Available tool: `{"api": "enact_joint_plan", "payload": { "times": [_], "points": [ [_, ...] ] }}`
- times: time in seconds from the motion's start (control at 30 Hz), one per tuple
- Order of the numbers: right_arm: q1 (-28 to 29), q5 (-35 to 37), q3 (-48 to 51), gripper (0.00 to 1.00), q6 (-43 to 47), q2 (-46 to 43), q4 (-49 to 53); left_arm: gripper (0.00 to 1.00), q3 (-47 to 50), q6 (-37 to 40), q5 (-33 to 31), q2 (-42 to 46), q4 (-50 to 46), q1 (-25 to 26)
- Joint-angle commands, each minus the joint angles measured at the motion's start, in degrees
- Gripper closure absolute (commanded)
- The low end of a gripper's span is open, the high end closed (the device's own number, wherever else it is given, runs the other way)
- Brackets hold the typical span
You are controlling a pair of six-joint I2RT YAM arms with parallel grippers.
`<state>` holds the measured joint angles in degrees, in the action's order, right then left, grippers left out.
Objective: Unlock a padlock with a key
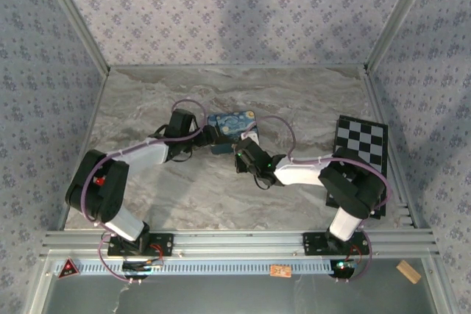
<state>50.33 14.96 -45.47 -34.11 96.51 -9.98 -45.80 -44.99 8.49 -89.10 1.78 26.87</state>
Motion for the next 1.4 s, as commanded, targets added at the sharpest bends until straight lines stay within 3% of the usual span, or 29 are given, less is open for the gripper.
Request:
{"api": "enact_joint_plan", "payload": {
  "times": [0.0, 0.47, 1.27, 1.37],
  "points": [
    [-2.21, -0.69, 0.57, 0.90, -5.36, -2.45, -3.29, 0.24, 3.13, -5.39, -1.59, 1.29, 0.83, 2.17],
    [-8.88, -8.49, 5.50, 0.93, -13.99, -2.25, -12.52, 0.23, 2.48, -10.11, -2.82, 0.51, 4.37, 8.76],
    [-10.38, -11.67, 4.90, 0.96, -15.56, 0.83, -14.87, 0.23, 2.29, -10.03, -3.79, 0.68, 4.28, 9.31],
    [-9.75, -9.13, 2.92, 0.96, -13.74, 1.83, -11.18, 0.23, 2.14, -10.11, -3.66, 0.54, 4.55, 9.42]
  ]
}}
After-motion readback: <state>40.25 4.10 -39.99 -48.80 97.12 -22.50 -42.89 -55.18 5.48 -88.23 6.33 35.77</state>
